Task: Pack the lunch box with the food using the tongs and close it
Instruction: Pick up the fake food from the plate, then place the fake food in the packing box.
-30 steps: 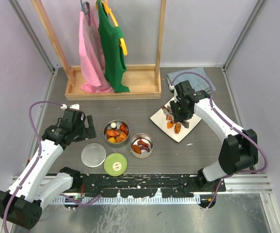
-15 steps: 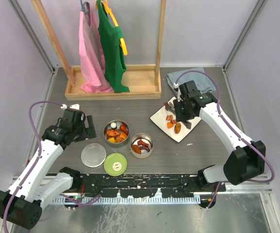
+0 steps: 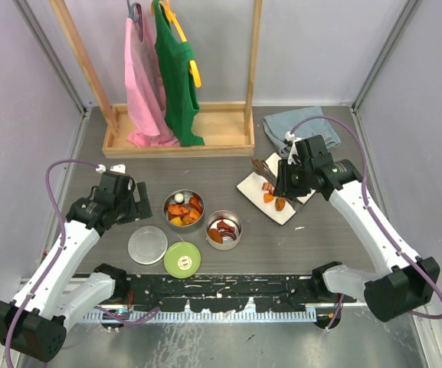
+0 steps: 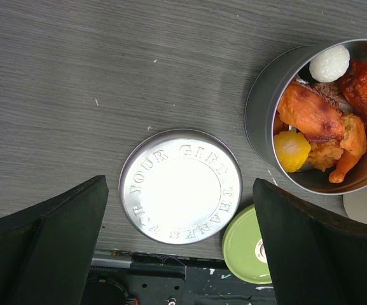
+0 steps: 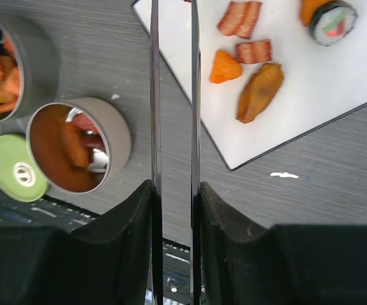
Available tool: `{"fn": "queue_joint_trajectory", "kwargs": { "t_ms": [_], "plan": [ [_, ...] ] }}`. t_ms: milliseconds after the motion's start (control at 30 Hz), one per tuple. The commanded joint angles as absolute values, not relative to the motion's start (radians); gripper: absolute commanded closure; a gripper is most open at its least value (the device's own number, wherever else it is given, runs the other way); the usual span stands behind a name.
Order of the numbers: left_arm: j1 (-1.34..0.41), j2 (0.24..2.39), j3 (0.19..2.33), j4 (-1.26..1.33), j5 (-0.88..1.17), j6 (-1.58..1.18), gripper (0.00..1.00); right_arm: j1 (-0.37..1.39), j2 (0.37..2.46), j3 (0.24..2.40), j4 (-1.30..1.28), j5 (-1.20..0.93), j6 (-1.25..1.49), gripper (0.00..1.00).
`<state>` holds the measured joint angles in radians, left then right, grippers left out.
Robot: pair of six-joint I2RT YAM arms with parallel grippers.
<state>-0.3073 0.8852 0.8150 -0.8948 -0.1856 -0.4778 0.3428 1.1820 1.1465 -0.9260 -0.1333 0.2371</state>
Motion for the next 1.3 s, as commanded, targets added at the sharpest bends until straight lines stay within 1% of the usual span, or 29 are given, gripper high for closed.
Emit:
{"fn": "queue_joint_trajectory", "kwargs": {
  "t_ms": [0,100,167,233,433,600,933,1267],
  "plan": [
    [-0.304,0.873,0.830,-0.876,-0.182,-0.468,0.02,0.344,1.096,1.128,-0.872,-0.299,0.326,0.76],
    [-0.305,0.871,0.830,-0.877,-0.184,-0.468,0.02,0.382,1.036,1.095,-0.843,-0.358,0.390,0.76],
    [-0.304,0.872,0.829,-0.876,-0.184,-0.468,0.02,0.426,1.016,1.082,-0.846,-0.343,0.430,0.76],
    [-0.304,0.873,0.830,-0.876,-0.181,-0.468,0.02,0.499,1.015,1.087,-0.856,-0.287,0.480,0.76],
    [-0.304,0.875,0.833,-0.882,-0.180,-0.469,0.02,0.799,1.071,1.126,-0.885,-0.068,0.597,0.76],
    [-0.304,0.864,0.828,-0.879,-0.179,-0.469,0.02,0.934,1.119,1.158,-0.938,0.009,0.646,0.76],
    [-0.304,0.864,0.829,-0.879,-0.179,-0.469,0.02,1.065,1.177,1.242,-1.085,0.114,0.695,0.75],
    [-0.305,0.870,0.830,-0.876,-0.173,-0.469,0.02,1.169,1.213,1.217,-1.141,0.178,0.780,0.74]
  ]
}}
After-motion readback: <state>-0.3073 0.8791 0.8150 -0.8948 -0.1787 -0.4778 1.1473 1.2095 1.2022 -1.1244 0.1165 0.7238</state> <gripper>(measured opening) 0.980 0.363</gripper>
